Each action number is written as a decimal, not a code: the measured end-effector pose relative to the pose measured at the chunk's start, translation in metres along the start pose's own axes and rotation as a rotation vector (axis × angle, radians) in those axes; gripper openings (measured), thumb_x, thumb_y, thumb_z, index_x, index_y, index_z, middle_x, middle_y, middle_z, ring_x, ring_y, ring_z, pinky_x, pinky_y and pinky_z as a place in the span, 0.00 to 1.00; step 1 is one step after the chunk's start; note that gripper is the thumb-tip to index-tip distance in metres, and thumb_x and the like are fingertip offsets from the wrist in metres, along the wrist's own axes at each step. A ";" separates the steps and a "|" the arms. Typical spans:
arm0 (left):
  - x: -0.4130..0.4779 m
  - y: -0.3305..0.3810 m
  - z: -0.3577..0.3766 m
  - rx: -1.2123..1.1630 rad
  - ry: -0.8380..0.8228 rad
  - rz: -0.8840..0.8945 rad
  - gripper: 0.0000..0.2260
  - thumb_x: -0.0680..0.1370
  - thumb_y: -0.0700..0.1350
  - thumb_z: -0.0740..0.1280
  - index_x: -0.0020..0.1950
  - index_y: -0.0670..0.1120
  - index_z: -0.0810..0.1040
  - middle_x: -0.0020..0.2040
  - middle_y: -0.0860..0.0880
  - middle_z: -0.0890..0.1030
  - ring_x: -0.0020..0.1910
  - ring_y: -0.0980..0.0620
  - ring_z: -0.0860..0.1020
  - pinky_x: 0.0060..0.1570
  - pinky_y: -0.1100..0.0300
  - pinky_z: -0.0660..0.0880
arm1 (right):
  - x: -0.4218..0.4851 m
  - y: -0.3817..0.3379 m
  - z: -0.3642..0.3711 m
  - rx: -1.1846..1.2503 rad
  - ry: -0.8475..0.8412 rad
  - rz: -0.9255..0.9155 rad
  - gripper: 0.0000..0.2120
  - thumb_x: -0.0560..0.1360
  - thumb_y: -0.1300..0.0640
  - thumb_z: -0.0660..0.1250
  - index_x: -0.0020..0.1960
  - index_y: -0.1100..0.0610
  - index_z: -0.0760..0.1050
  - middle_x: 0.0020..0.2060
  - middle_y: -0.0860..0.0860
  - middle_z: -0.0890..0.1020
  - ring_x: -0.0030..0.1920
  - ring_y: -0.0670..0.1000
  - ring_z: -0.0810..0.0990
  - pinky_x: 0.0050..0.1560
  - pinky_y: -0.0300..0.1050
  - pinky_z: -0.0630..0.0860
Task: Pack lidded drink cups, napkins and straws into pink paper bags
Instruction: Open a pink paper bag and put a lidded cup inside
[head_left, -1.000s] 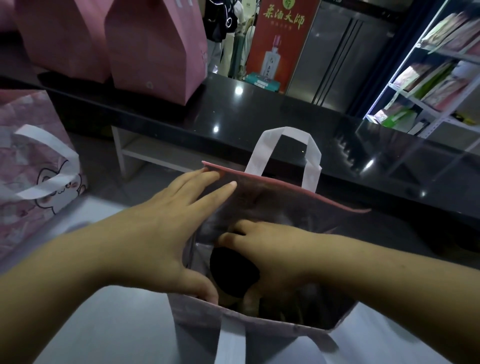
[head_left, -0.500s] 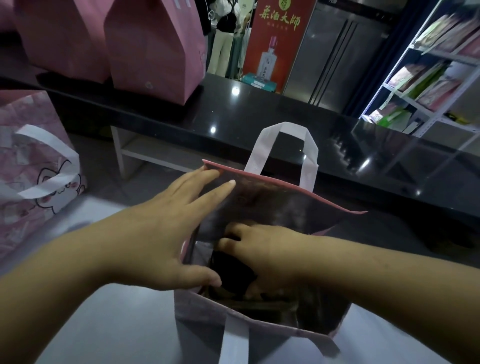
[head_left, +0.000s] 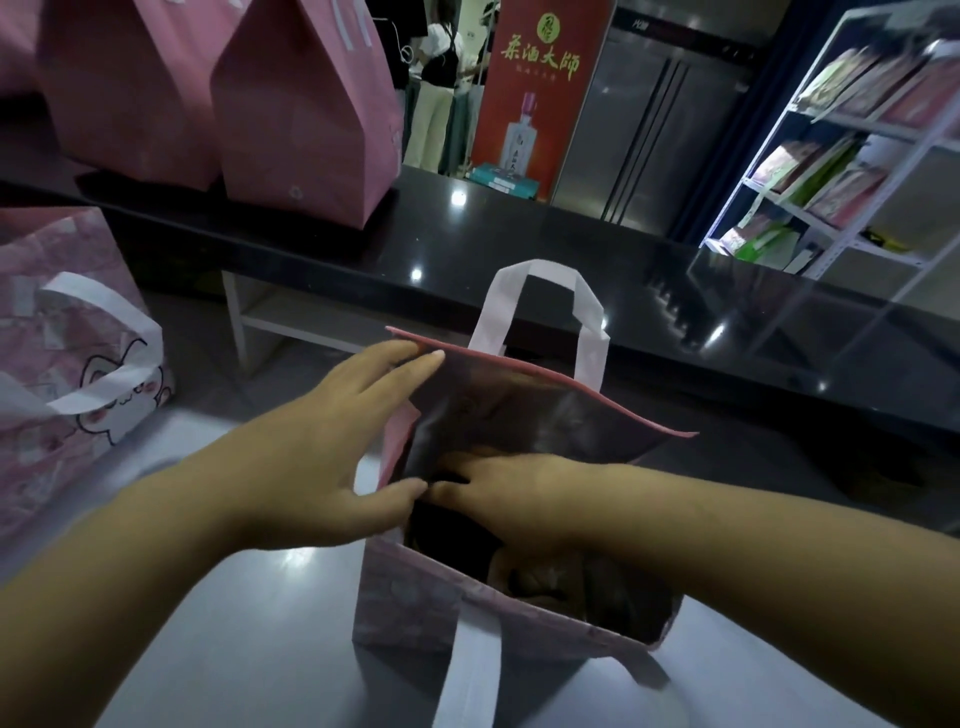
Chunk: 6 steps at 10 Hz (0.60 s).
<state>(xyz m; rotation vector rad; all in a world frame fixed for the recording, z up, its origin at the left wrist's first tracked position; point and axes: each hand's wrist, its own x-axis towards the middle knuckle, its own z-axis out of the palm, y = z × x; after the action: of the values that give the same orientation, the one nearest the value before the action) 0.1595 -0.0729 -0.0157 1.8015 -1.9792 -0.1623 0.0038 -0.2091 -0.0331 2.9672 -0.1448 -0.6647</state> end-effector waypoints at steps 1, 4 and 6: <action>0.000 0.004 -0.003 0.018 0.073 0.011 0.36 0.68 0.66 0.60 0.73 0.58 0.53 0.71 0.62 0.57 0.63 0.69 0.58 0.55 0.77 0.57 | -0.013 0.006 -0.013 0.033 0.063 0.022 0.38 0.68 0.51 0.74 0.73 0.49 0.59 0.66 0.52 0.69 0.63 0.55 0.70 0.56 0.47 0.72; 0.017 0.048 -0.036 0.136 0.188 0.107 0.19 0.69 0.57 0.66 0.57 0.51 0.77 0.52 0.56 0.77 0.47 0.56 0.78 0.45 0.57 0.79 | -0.108 0.023 -0.054 0.180 0.476 0.133 0.17 0.74 0.52 0.68 0.62 0.47 0.74 0.55 0.44 0.78 0.49 0.43 0.75 0.49 0.37 0.73; 0.057 0.127 -0.024 0.154 0.231 0.121 0.14 0.69 0.51 0.70 0.54 0.51 0.80 0.50 0.56 0.78 0.44 0.62 0.74 0.50 0.54 0.75 | -0.197 0.053 -0.031 0.249 0.683 0.222 0.15 0.73 0.52 0.69 0.59 0.51 0.76 0.49 0.45 0.80 0.46 0.43 0.77 0.47 0.41 0.78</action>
<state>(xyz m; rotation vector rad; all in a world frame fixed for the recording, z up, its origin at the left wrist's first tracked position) 0.0513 -0.1054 0.0684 1.6988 -1.9707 0.2318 -0.1640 -0.2365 0.0836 3.1390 -0.5127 0.4271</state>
